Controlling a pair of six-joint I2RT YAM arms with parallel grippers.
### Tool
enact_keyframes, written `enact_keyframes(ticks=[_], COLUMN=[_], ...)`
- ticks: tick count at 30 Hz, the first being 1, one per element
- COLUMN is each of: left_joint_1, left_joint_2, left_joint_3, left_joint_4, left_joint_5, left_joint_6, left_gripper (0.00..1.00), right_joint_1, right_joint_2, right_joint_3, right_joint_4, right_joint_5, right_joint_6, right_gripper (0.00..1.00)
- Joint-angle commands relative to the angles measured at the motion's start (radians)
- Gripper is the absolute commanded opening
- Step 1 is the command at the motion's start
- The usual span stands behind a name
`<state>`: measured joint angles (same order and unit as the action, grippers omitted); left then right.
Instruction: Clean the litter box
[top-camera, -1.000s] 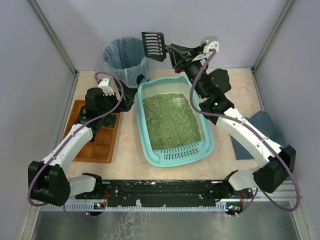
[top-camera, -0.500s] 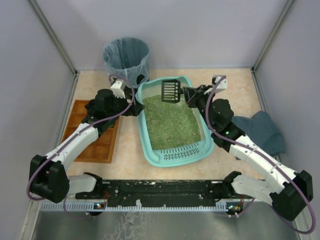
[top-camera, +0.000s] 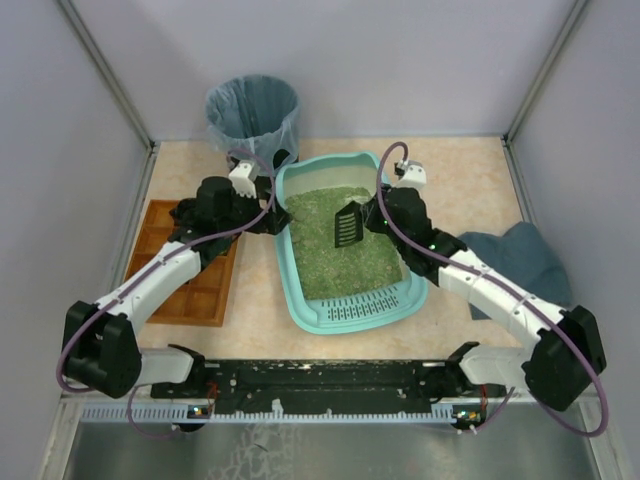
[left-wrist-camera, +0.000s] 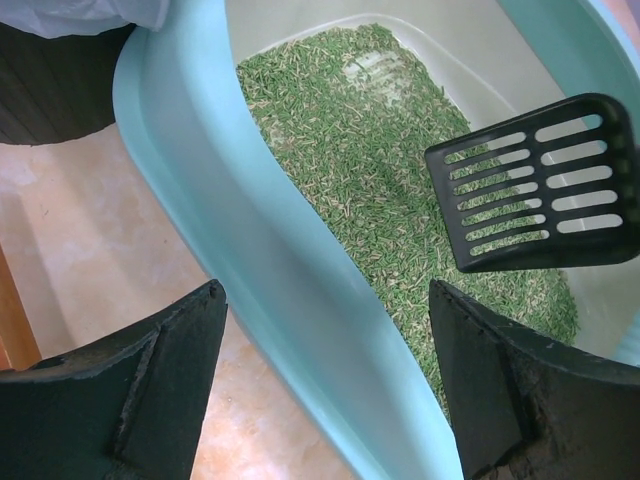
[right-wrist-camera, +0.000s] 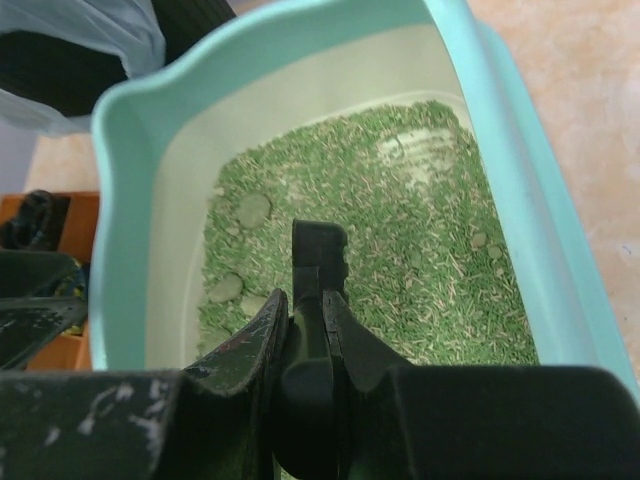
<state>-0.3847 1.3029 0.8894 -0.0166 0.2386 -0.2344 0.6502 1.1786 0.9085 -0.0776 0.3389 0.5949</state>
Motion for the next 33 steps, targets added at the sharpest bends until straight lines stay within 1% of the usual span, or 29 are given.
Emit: enact_keyframes(ticks=[1, 6, 12, 15, 18, 22, 28, 33], left_joint_1=[-0.013, -0.017, -0.026, -0.031, -0.033, -0.034, -0.037, -0.041], left_joint_2=[0.010, 0.037, 0.047, 0.046, 0.046, 0.051, 0.061, 0.061], left_joint_3=[0.039, 0.066, 0.073, 0.071, 0.072, 0.074, 0.079, 0.078], left_joint_4=[-0.012, -0.047, -0.057, -0.059, -0.062, -0.063, -0.072, -0.075], left_joint_5=[0.021, 0.054, 0.081, 0.080, 0.082, 0.088, 0.088, 0.076], left_joint_6=[0.031, 0.049, 0.060, 0.068, 0.076, 0.076, 0.081, 0.085], left_gripper=[0.86, 0.84, 0.82, 0.82, 0.81, 0.78, 0.78, 0.78], right_joint_1=[-0.001, -0.001, -0.020, -0.056, -0.100, -0.116, -0.114, -0.084], right_joint_2=[0.053, 0.133, 0.210, 0.248, 0.286, 0.342, 0.449, 0.536], right_joint_3=[0.089, 0.132, 0.155, 0.162, 0.164, 0.181, 0.232, 0.244], right_joint_4=[-0.008, 0.007, 0.030, 0.036, 0.023, -0.023, -0.087, -0.083], right_joint_5=[0.026, 0.034, -0.052, -0.163, -0.251, -0.280, -0.362, -0.404], right_joint_6=[-0.028, -0.090, -0.103, -0.075, -0.008, 0.012, 0.061, 0.102], right_gripper=[0.00, 0.00, 0.00, 0.00, 0.00, 0.00, 0.00, 0.00])
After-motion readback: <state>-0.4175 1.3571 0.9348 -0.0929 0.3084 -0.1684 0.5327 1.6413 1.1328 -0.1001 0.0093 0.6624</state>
